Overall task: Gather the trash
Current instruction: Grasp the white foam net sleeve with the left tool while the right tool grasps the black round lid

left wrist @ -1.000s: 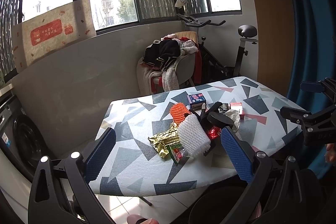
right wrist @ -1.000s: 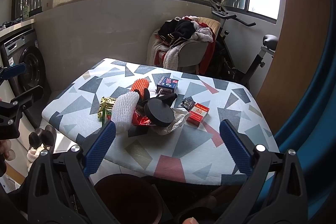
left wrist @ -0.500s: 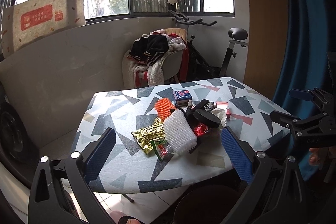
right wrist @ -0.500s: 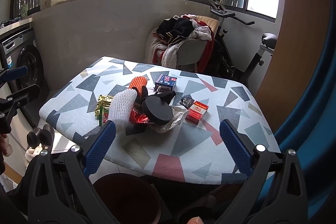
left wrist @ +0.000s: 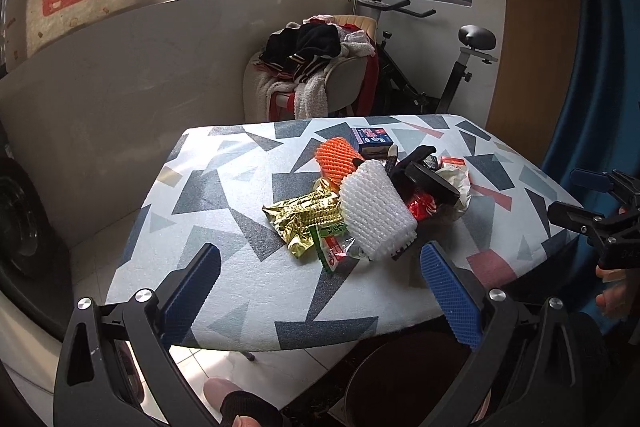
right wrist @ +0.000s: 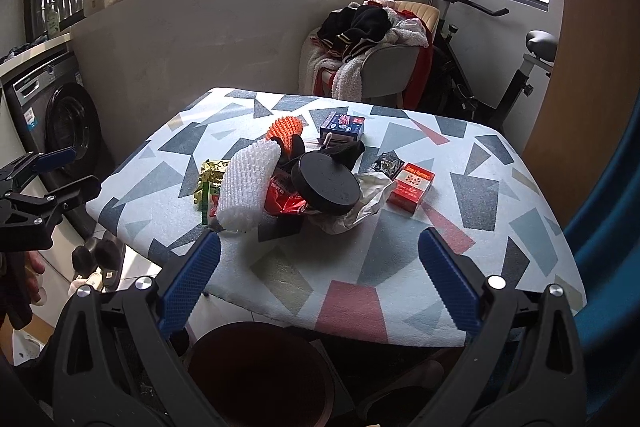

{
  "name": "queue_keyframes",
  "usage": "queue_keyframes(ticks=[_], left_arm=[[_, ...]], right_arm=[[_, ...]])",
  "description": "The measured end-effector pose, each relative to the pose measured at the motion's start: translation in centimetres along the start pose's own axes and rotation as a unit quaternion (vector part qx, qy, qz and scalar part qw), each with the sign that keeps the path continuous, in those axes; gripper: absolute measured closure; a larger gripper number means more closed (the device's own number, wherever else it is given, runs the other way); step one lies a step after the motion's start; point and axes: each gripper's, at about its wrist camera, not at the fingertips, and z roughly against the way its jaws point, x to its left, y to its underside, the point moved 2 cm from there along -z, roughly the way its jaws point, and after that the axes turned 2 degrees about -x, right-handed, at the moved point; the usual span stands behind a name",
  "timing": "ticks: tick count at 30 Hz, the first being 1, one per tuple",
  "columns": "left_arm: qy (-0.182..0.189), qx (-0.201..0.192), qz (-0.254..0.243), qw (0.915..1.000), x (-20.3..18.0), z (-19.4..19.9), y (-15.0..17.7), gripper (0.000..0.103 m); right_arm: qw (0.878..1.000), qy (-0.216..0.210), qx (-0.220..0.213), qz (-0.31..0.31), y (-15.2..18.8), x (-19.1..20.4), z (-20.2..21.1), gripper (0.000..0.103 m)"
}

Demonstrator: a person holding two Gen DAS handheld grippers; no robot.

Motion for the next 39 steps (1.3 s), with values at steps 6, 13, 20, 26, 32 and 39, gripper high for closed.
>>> queue_keyframes(ticks=[6,13,20,26,32,39], left_arm=[[-0.005,0.023,0.03,0.9993,1.3,-3.2,0.6,0.005],[-0.004,0.033,0.053,0.998,2.4,-6.4,1.6,0.005],[0.005,0.055,0.076,0.9956,3.4,-8.8,2.6,0.006],[0.015,0.063,0.082,0.9945,3.4,-9.8,3.1,0.02],[0.072,0.069,0.095,0.9905,2.3,-11.1,1.9,0.021],[0.133,0.064,0.1,0.9839,-1.2,-15.7,-2.5,0.021]], right_arm=[[0.999,0.01,0.035,0.04,-0.1,-0.1,-5.9,0.006],[0.996,-0.065,0.031,-0.049,-3.9,-3.0,-13.7,0.006],[0.984,-0.086,0.082,-0.13,-4.2,-4.4,-20.8,0.006],[0.977,-0.119,0.076,-0.161,-3.9,-4.8,-21.2,0.009],[0.987,-0.09,0.012,-0.135,-4.6,-4.6,-17.3,0.009],[0.993,-0.037,-0.027,-0.111,-2.3,-6.0,-12.7,0.009]])
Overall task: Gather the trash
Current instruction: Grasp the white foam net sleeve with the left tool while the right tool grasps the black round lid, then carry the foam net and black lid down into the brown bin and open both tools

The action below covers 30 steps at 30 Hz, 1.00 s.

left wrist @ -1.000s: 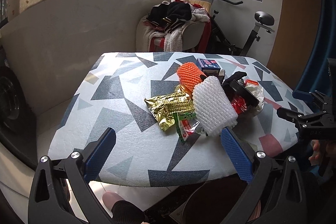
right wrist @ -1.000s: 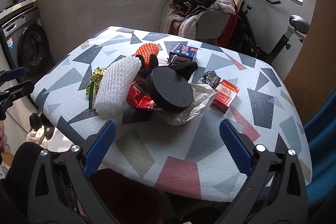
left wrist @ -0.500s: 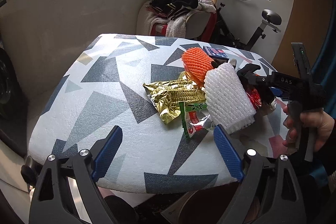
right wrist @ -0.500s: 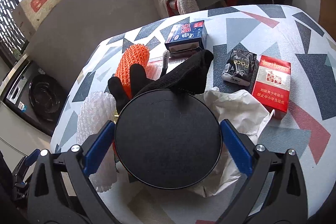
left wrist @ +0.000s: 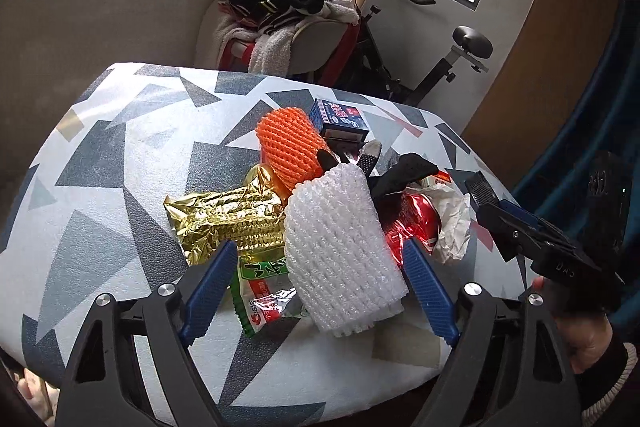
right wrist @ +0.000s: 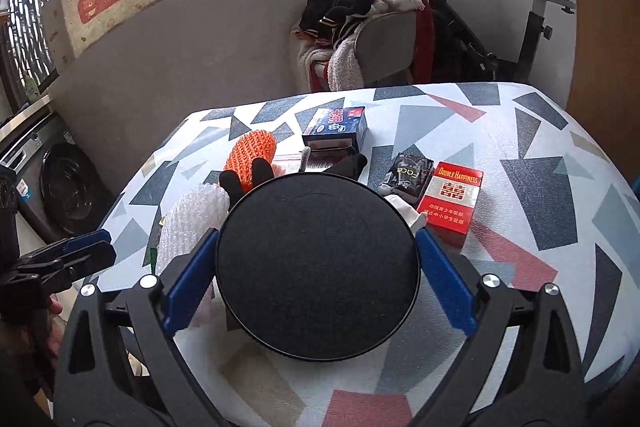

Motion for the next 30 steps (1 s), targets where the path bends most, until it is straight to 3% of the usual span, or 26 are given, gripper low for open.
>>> queue_keyframes(ticks=[4,5,6,7,11,21,28,30], left_arm=[[-0.009,0.035,0.013,0.9992,-0.8,-4.4,-1.1,0.025],[-0.008,0.041,0.011,0.9991,-1.0,-5.0,-1.1,0.031],[-0.009,0.047,0.005,0.9988,-1.2,-5.5,-1.0,0.053],[-0.014,0.053,-0.001,0.9985,-1.5,-5.7,-0.9,0.061],[0.003,0.05,-0.007,0.9987,-2.3,-4.2,-0.7,0.077],[0.026,0.021,-0.084,0.9959,-6.7,3.8,1.3,0.079],[0.065,0.06,-0.122,0.9886,-8.6,6.6,9.7,0.079],[0.072,0.077,-0.135,0.9852,-9.0,6.5,12.0,0.075]], right_arm=[[1.0,0.014,-0.008,-0.007,1.4,-1.5,2.7,0.009],[1.0,0.017,-0.009,-0.009,1.8,-1.9,3.3,0.009],[1.0,0.021,-0.009,-0.01,2.1,-2.2,3.9,0.009],[1.0,0.025,-0.01,-0.011,2.5,-2.5,4.5,0.009],[0.999,0.033,-0.013,-0.021,3.8,-3.4,6.7,0.009],[0.999,0.018,-0.034,-0.026,5.5,-2.0,11.4,0.009],[0.999,0.017,-0.032,-0.019,7.6,-1.3,13.6,0.009],[0.999,0.022,-0.027,-0.019,8.4,-1.4,13.9,0.009]])
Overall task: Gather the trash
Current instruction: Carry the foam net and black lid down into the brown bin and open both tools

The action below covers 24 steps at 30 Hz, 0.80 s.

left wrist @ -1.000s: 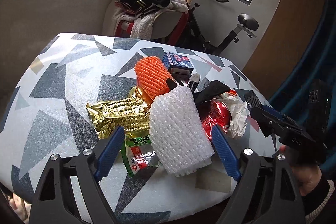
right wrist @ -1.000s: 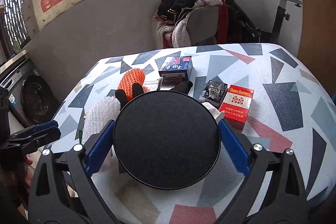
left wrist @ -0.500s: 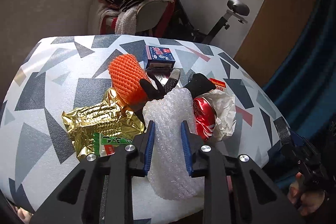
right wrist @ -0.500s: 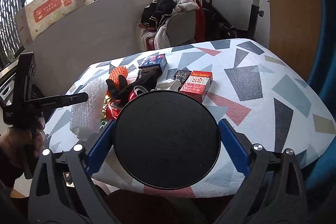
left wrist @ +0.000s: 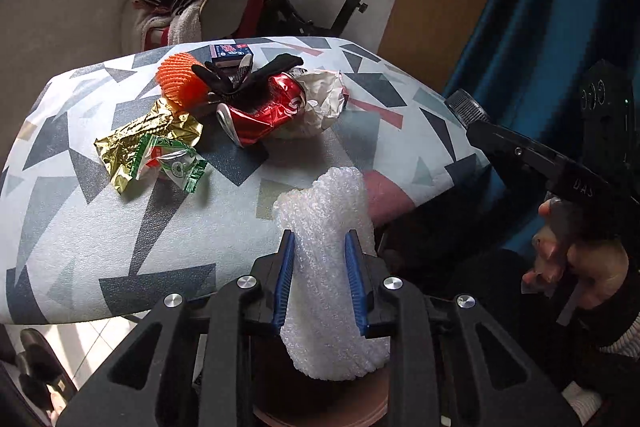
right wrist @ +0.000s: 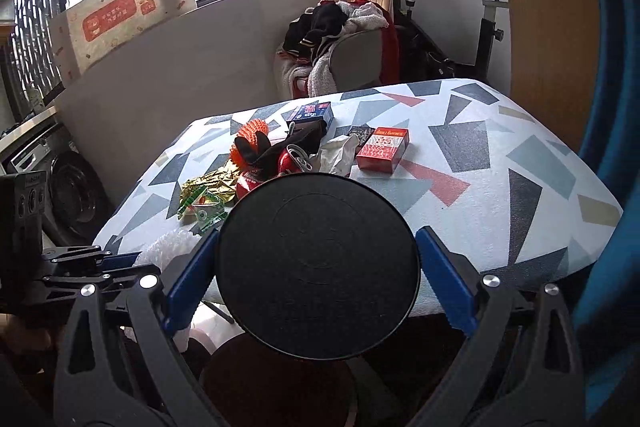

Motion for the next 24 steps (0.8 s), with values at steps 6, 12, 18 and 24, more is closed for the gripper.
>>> queue_keyframes(ticks=[6,12,18,24], left_arm=[[-0.002,-0.007,0.006,1.0,-0.7,0.6,2.2,0.043],[-0.08,-0.053,0.015,0.9953,1.1,4.6,2.5,0.023],[-0.148,-0.088,0.054,0.9835,3.5,8.1,3.6,0.013],[-0.161,-0.09,0.101,0.9776,5.9,8.8,4.1,0.013]], right_arm=[[0.999,0.003,0.031,-0.005,3.0,0.5,-0.6,0.009],[0.994,-0.025,0.099,0.026,7.8,3.6,-3.2,0.009],[0.976,-0.051,0.183,0.111,12.4,7.6,-6.2,0.009],[0.967,-0.099,0.201,0.122,13.1,9.2,-6.9,0.008]])
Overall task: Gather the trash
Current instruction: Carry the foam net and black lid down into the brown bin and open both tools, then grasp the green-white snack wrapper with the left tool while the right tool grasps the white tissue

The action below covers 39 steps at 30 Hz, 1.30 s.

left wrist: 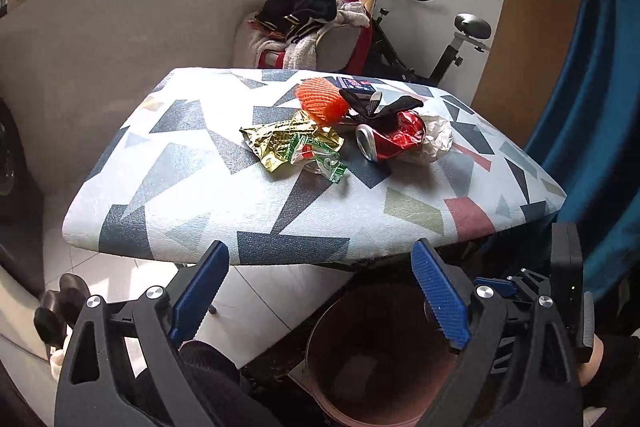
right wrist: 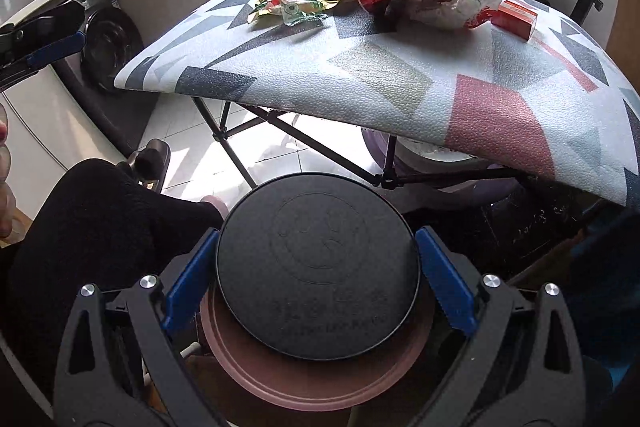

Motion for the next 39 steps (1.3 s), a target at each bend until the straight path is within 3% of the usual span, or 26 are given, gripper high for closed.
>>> queue_keyframes(ticks=[2,7,16,24,26,29,31,34,39], left_arm=[[-0.002,0.0,0.006,1.0,0.5,0.0,0.0,0.013],[-0.012,0.0,0.012,0.9999,1.1,-0.1,0.4,0.013],[-0.018,0.008,0.021,0.9996,1.7,-1.0,0.6,0.013],[0.005,0.014,0.044,0.9989,2.2,-2.8,-0.5,0.013],[0.015,0.017,0.049,0.9986,2.3,-3.6,-1.1,0.013],[0.032,0.028,0.064,0.9971,2.5,-5.4,-1.8,0.014],[0.05,0.04,0.086,0.9942,2.8,-7.1,-2.3,0.024],[0.077,0.063,0.14,0.9852,3.3,-10.2,-3.3,0.037],[0.108,0.096,0.255,0.9562,4.0,-15.5,-4.8,0.044]], right_arm=[[0.999,-0.03,0.015,0.001,0.0,0.5,-0.5,0.006],[1.0,-0.018,0.005,-0.006,-0.1,0.3,-0.2,0.006],[0.99,0.051,-0.104,-0.083,-2.1,-4.7,4.6,0.006],[0.973,0.078,-0.181,-0.118,-4.7,-8.7,8.1,0.006],[0.971,0.083,-0.192,-0.119,-5.4,-9.3,8.4,0.006],[0.974,0.084,-0.173,-0.118,-6.5,-10.2,7.9,0.006],[0.973,0.123,-0.159,-0.112,-7.0,-10.7,7.3,0.006],[0.972,0.141,-0.155,-0.108,-7.3,-11.4,6.5,0.006],[0.971,0.149,-0.145,-0.12,-7.6,-12.7,5.2,0.006]])
